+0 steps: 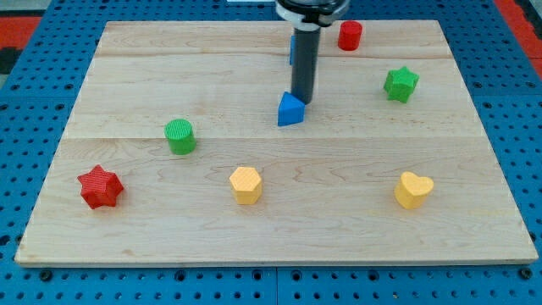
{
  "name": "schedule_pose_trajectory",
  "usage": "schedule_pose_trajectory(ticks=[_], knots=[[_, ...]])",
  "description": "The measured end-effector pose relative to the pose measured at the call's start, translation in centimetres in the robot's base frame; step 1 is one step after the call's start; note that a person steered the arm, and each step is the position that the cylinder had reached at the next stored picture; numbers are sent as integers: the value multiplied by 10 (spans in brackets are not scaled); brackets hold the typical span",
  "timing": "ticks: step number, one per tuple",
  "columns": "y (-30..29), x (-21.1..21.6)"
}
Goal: Place the green star to the top right corner of the board
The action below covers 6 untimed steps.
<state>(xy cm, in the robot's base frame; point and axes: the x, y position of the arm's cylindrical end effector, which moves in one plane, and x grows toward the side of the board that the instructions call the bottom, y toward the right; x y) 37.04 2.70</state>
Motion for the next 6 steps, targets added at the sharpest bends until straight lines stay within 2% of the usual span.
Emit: schedule_pose_trajectory(ticks=[1,3,4,5,6], knots=[[12,3],[197,1],[231,3],[175,14],[169,5]])
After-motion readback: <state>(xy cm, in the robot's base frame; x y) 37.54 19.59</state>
